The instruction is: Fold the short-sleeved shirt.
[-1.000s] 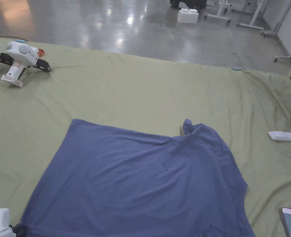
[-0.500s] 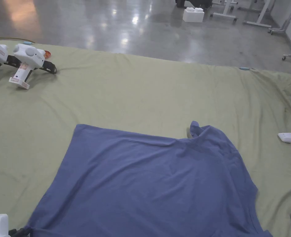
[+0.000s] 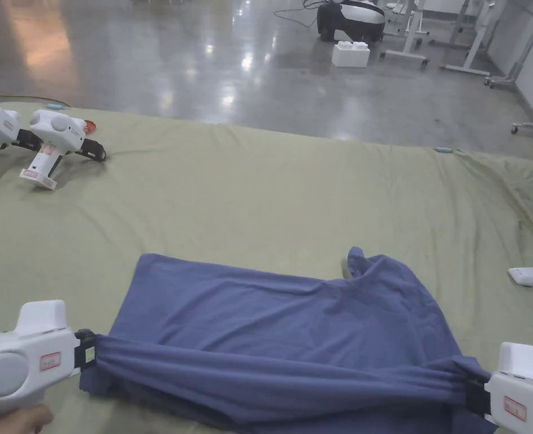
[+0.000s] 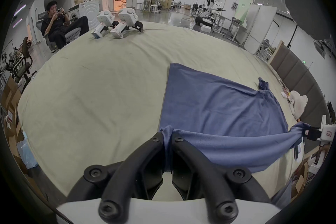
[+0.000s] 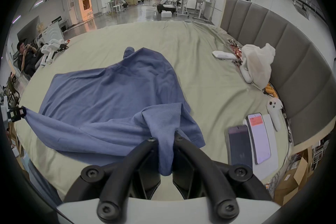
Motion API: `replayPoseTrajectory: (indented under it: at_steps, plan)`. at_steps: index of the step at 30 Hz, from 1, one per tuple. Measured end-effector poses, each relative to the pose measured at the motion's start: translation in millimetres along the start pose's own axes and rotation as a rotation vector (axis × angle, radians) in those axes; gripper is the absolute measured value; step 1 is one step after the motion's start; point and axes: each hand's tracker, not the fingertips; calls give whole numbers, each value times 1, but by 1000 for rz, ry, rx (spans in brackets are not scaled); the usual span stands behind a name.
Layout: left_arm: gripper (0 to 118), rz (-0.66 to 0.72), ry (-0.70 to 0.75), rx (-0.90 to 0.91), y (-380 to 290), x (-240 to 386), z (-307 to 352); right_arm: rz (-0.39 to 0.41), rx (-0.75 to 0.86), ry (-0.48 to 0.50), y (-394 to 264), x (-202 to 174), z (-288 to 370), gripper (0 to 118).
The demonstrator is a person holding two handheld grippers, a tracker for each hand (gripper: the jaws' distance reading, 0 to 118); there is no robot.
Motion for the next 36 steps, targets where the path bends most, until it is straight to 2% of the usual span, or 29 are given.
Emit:
replayPoseTrajectory:
  at_steps: [8,11,12,14,15,16,17,18,23,27,29,31,32,33,34,36]
  plan:
    - [4,-32,38,-76,11,14,-60,-8,-70,-4,15,-1,-70,7]
    - [6,-45,31,-97,8,16,-69,-12,-88,-11,12,-1,-79,12]
    - [10,-50,33,-100,8,18,-67,-14,-84,-16,11,-1,-80,17]
    - [24,-48,33,-86,6,19,-61,-15,-62,-30,9,-1,-73,44]
    - [33,-45,31,-72,7,19,-57,-20,-35,-42,9,-3,-68,57]
    - [48,-40,25,-58,10,18,-51,-24,9,-45,9,-2,-61,65]
    - [59,-40,17,-37,11,19,-44,-30,50,-31,10,-2,-54,68]
    - [63,-43,10,-9,12,21,-37,-35,93,-22,11,-3,-47,68]
    - [65,-110,-26,188,19,46,10,-54,378,-31,18,-37,8,69]
    - [64,-157,-47,371,15,71,44,-74,613,5,19,-68,44,70]
    - [62,-202,-32,458,9,80,52,-64,711,8,16,-81,58,70]
    - [46,-234,-11,523,2,90,66,-51,776,-1,14,-95,69,69]
    - [37,-246,1,545,-1,87,61,-55,805,-10,11,-100,74,64]
    - [27,-241,14,576,-5,90,66,-68,836,-1,8,-105,79,55]
    - [14,-233,14,599,-8,91,70,-69,854,-6,6,-109,83,38]
    - [4,-223,18,636,-14,90,71,-61,866,-23,3,-116,87,4]
